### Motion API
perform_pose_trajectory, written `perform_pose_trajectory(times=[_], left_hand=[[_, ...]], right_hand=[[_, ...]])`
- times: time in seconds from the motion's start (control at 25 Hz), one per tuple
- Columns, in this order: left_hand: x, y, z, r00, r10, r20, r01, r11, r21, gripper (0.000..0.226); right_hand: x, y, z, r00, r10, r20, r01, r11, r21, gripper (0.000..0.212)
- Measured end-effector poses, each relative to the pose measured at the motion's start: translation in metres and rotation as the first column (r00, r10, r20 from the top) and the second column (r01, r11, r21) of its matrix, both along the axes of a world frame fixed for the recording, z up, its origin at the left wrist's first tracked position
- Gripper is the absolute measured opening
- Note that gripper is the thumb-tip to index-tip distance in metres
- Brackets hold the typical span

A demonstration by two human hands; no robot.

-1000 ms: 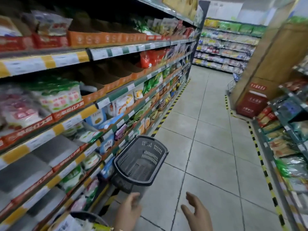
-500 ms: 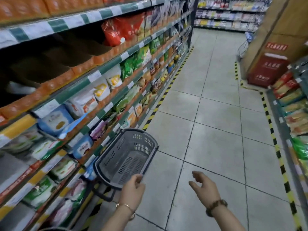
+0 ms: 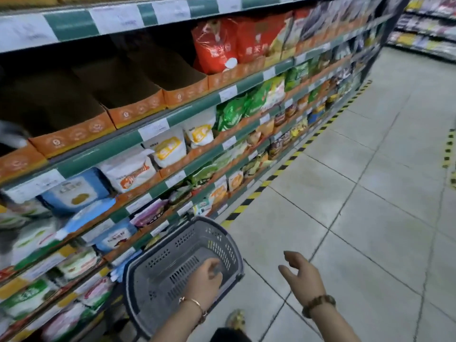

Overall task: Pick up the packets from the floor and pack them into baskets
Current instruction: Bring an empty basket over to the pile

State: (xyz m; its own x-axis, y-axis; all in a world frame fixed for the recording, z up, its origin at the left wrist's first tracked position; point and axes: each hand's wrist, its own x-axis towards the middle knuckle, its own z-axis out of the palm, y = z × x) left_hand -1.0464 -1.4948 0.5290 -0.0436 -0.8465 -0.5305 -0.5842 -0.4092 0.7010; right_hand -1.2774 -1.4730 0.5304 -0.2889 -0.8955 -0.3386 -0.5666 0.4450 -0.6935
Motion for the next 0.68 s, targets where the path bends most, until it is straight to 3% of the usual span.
perform_pose_trajectory(times=[0.24, 0.32, 0.44, 0.52, 0.6, 0.68], left_hand=[[-0.008, -0.097, -0.005, 0.969, 0.238, 0.059, -0.239, 0.971, 0.010, 0.027], [0.001, -0.113, -0.016, 0.942, 0.310, 0.132, -0.315, 0.949, 0.023, 0.028], [0.008, -0.131, -0.034, 0.866, 0.468, 0.175, -0.478, 0.878, 0.020, 0.034], [0.007, -0.140, -0.039, 0.751, 0.625, 0.213, -0.644, 0.764, 0.028, 0.033], [0.001, -0.145, -0.042, 0.569, 0.814, 0.118, -0.822, 0.560, 0.100, 0.025], [-0.004, -0.147, -0.049, 0.413, 0.901, 0.132, -0.909, 0.398, 0.123, 0.025]], right_hand=[[0.005, -0.176, 0.002, 0.941, 0.334, -0.060, -0.333, 0.943, 0.023, 0.039], [0.025, -0.229, -0.004, 0.882, 0.469, -0.054, -0.466, 0.883, 0.060, 0.040], [0.067, -0.301, -0.018, 0.723, 0.689, -0.047, -0.682, 0.723, 0.107, 0.042], [0.097, -0.338, -0.026, 0.579, 0.814, -0.052, -0.803, 0.580, 0.137, 0.043], [0.127, -0.368, -0.035, 0.385, 0.922, -0.041, -0.901, 0.385, 0.199, 0.044], [0.154, -0.388, -0.043, 0.229, 0.973, -0.014, -0.944, 0.226, 0.241, 0.045]])
